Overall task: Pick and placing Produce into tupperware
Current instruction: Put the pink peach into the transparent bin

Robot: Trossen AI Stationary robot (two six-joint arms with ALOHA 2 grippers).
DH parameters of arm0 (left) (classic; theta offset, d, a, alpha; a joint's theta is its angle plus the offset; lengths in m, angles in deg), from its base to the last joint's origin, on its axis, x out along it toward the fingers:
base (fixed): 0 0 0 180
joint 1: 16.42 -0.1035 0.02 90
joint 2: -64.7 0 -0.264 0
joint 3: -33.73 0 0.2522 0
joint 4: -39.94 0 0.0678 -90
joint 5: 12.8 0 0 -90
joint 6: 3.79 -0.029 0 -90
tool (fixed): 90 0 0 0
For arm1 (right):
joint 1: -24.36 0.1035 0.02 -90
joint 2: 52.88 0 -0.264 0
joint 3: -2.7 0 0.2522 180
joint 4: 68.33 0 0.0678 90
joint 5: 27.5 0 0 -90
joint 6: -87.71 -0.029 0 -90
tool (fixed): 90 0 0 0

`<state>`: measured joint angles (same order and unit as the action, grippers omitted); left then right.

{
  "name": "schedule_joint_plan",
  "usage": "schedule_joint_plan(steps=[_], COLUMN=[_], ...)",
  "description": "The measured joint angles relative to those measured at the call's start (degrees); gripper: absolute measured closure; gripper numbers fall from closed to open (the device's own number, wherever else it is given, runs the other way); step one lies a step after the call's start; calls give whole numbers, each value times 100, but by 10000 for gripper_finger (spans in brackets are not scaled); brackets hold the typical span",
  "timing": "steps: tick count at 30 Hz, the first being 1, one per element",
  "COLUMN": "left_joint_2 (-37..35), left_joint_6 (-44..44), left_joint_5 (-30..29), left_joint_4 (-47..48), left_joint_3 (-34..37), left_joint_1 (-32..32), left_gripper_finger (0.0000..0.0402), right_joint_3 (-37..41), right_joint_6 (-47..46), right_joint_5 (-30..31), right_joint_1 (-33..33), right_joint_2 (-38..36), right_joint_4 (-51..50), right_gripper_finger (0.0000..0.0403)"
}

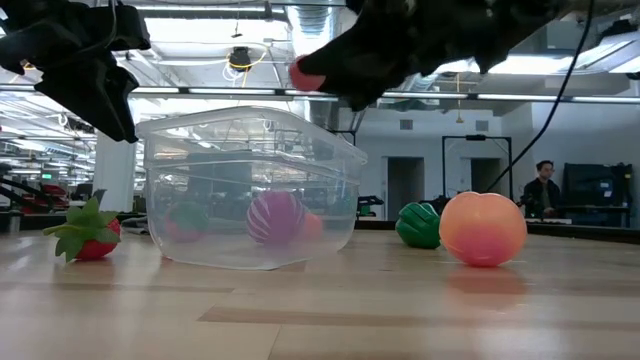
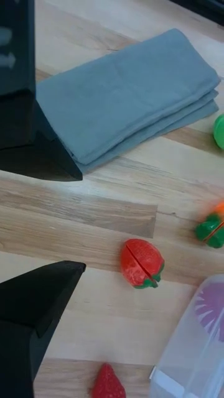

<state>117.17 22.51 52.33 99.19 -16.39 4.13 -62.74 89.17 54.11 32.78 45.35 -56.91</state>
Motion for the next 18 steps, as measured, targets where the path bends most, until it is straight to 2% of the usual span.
schedule_joint_plan(steps=[8, 14, 18], left_joint_2=[0, 0, 0], left_joint_6=[11, 39, 7], left_joint_5=[0, 11, 7], left_joint_4=[0, -11, -61], left_joint_3=[0, 0, 0], left_joint_1=[0, 0, 0], left_gripper_finger=[191, 191, 191], right_joint_3=[-750, -958, -945], right_joint_6=[0, 4, 4], right_joint_5=[-307, -301, -274], right_joint_1=[22, 20, 25], right_joint_2=[850, 901, 904], right_joint_4=[-164, -783, -850], right_gripper_finger=[245, 237, 238])
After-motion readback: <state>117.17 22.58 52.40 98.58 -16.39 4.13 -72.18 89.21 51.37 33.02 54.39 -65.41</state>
